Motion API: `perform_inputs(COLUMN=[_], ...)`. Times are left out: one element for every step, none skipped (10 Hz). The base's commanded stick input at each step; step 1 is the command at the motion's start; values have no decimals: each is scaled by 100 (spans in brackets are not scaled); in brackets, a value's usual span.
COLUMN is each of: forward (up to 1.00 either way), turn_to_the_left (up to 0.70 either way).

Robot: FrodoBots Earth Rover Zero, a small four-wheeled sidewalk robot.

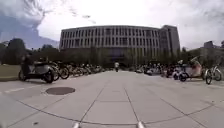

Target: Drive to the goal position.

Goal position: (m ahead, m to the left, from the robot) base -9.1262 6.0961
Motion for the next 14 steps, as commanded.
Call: perform_inputs(forward=[70, 70, 70, 70, 70, 70, 70, 70, 70, 70, 70, 70, 70, 70], turn_to_the_left=[0, 0, 0, 0, 0, 0, 0, 0, 0, 0, 0, 0, 0, 0])
